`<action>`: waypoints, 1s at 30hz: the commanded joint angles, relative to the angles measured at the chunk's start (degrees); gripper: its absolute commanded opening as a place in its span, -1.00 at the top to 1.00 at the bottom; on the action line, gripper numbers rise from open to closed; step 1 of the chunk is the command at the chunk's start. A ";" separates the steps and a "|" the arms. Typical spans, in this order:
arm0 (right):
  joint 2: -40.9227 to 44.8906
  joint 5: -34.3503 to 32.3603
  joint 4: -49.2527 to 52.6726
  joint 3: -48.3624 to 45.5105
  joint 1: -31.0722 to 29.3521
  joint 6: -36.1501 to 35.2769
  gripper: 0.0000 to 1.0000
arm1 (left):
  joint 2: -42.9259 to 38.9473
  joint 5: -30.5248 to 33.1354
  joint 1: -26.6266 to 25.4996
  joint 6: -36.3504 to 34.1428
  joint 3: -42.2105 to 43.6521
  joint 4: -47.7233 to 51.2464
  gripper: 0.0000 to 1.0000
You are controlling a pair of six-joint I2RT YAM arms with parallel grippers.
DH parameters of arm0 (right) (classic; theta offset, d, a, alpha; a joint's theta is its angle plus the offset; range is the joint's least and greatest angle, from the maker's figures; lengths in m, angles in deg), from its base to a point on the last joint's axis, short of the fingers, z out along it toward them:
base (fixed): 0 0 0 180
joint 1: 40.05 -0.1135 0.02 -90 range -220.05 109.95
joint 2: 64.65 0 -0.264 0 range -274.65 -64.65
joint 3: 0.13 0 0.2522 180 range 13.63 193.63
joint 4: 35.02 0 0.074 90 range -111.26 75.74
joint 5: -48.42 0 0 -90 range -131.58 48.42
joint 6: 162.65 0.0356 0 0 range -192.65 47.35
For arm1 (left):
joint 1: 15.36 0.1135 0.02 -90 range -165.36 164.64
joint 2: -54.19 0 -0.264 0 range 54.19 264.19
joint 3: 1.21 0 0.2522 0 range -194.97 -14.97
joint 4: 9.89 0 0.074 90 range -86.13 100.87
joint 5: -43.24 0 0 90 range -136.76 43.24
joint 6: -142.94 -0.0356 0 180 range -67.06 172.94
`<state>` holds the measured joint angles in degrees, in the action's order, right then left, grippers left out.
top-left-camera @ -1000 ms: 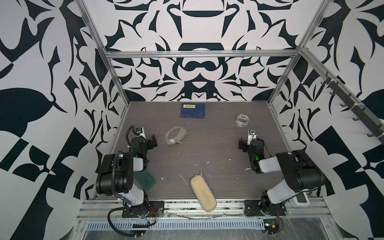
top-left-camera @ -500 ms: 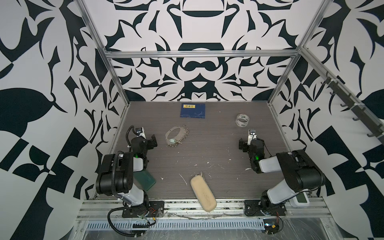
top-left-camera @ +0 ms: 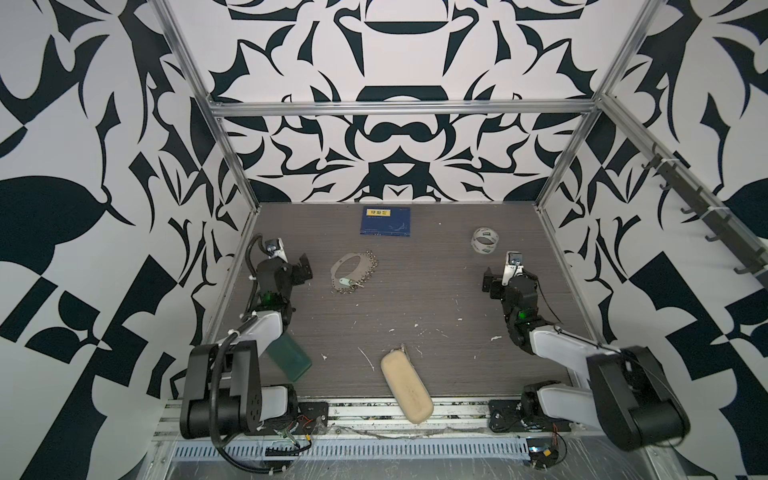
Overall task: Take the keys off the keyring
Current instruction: 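Move the left gripper over the steel keyring plate while the right arm advances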
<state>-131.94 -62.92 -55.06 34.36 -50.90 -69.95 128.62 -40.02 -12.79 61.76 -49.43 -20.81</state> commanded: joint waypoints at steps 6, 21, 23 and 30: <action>7.88 6.12 32.65 12.42 -1.18 13.22 -1.00 | 4.92 -6.15 -6.38 9.91 -18.13 36.83 -0.98; -1.11 27.03 43.03 20.13 -5.30 25.35 -1.00 | 29.18 -13.86 -17.93 9.44 -35.66 50.64 -0.98; -1.27 27.45 44.17 20.56 -5.32 24.95 -1.00 | 30.84 -14.86 -18.03 8.87 -36.60 50.53 -0.99; 0.03 27.59 46.43 20.20 -5.37 23.64 -1.00 | 35.55 -18.09 -18.11 8.36 -39.22 50.67 -0.99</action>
<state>-133.47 -36.01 -10.10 52.68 -56.17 -45.86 162.52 -55.67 -30.91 70.55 -86.91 27.62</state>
